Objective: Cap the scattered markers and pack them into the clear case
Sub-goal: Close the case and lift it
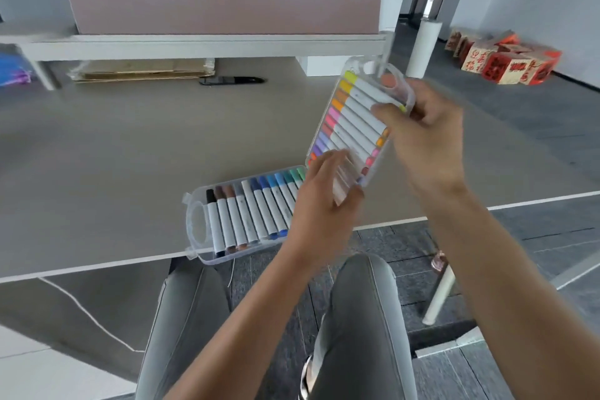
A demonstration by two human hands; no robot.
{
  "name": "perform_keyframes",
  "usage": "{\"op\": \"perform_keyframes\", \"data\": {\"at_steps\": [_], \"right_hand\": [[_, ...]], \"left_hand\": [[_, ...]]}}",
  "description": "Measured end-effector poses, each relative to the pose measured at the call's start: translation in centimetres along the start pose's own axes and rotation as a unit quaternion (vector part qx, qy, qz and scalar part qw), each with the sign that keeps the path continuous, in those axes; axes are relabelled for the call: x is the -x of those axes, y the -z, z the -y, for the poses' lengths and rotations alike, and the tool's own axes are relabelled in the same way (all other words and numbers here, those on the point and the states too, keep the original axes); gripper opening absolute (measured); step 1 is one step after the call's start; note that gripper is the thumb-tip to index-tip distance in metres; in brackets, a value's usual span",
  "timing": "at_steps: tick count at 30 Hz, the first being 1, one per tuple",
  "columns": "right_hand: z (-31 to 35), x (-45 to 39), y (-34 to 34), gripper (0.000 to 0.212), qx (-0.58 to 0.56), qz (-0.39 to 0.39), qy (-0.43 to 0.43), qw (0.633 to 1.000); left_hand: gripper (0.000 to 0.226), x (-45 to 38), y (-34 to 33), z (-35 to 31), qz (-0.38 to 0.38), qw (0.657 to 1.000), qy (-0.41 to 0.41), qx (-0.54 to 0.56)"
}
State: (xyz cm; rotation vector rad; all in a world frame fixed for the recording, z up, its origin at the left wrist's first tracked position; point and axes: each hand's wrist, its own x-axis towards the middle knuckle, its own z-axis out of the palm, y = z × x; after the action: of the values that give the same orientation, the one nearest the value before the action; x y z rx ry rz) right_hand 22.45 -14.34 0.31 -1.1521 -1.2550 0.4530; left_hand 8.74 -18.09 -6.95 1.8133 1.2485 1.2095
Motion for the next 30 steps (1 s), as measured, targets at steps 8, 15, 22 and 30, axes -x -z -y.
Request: {"op": "perform_keyframes", "data": {"at_steps": [8,15,22,30], "right_hand": [[3.1,4.7,-5.9,0.038,0.078,0.126,0.107,0.983],[1.1,10.9,-10.1,0.048,0.178,0.222,0.204,0.937],[-0.5,15.4,-10.6,0.071,0.284,0.365,0.162,0.872],[-3.5,17.5,-11.0,0.054,0.328,0.254,0.292,0.862]], "left_hand": [[0.017,4.2,8.0,2.1,-0.219,0.971,0.046,0.090],[0.018,9.0,14.3,4.5,-0.327,0.932,0.078,0.136],[0.018,11.5,16.1,6.7,-0.324,0.927,0.113,0.153],[0.019,11.1,15.9,7.4,-0.300,0.934,0.115,0.158]]}}
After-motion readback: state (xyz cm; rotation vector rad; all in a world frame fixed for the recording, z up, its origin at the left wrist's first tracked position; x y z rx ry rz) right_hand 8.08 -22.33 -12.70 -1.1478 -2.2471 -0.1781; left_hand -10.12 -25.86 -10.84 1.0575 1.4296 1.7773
